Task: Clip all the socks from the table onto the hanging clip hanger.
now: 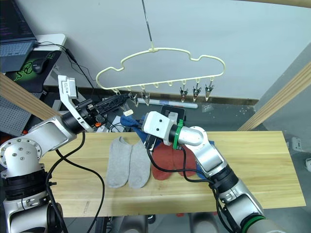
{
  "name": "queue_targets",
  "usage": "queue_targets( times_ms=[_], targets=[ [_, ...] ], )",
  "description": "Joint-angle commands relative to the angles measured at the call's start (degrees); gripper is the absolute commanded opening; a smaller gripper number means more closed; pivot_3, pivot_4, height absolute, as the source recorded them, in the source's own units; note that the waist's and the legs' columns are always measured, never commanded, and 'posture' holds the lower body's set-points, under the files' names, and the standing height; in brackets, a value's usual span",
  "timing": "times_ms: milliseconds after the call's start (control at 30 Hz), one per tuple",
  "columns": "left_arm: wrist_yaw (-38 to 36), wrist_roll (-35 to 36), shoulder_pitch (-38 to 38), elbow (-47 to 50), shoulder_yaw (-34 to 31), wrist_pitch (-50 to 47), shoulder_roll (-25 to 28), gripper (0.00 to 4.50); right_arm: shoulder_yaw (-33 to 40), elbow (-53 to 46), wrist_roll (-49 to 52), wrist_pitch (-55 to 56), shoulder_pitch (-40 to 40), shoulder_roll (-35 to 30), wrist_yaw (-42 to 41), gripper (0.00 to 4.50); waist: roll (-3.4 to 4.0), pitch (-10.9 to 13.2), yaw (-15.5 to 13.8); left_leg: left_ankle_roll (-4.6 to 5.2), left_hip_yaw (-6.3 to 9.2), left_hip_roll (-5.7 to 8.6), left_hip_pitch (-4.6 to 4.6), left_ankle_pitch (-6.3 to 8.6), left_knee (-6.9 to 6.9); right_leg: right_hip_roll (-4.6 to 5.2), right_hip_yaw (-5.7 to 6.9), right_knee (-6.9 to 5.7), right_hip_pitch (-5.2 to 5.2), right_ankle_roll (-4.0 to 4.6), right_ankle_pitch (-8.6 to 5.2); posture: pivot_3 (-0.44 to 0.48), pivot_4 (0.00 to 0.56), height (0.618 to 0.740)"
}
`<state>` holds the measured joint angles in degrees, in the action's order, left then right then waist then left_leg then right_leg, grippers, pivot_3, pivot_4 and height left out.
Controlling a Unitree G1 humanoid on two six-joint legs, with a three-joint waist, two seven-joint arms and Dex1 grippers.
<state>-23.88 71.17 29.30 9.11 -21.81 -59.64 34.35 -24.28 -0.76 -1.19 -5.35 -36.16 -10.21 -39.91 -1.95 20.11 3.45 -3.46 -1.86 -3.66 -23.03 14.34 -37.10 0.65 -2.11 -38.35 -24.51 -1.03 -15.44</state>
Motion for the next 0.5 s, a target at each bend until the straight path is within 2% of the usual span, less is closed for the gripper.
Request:
queue_targets(
  times_ms=[33,467,500],
  targets=[
    [-1.14,1.02,-0.07,1.37,-0.40,-0.15,0.98,0.22,0.88,-0.29,0.13,1.77,-1.16,1.03,0.36,0.00,-0.02,-0.01,0.01,0.00,-0.01,0.00,0.00,0.00,-0.03,0.01,-0.04,-0.12,-0.05,0.00,0.00,-0.136,0.315,0.740],
    [-1.82,-0.22,-0.94,1.56,-0.55,0.67,1.58,0.22,1.77,2.03,0.46,2.81,-2.68,2.63,1.12,0.00,-0.03,-0.02,0.34,0.02,0.04,0.04,-0.18,0.01,-0.81,-0.03,-0.05,-0.71,-0.18,0.00,0.00,-0.130,0.312,0.740],
    [-1.80,-0.48,-1.00,1.46,-0.58,0.82,1.62,0.57,1.77,2.11,0.49,2.80,-2.77,2.73,1.12,0.00,-0.04,-0.02,0.34,0.02,0.05,0.04,-0.19,0.01,-0.82,-0.03,-0.04,-0.71,-0.18,0.00,0.00,-0.130,0.312,0.740]
  ],
)
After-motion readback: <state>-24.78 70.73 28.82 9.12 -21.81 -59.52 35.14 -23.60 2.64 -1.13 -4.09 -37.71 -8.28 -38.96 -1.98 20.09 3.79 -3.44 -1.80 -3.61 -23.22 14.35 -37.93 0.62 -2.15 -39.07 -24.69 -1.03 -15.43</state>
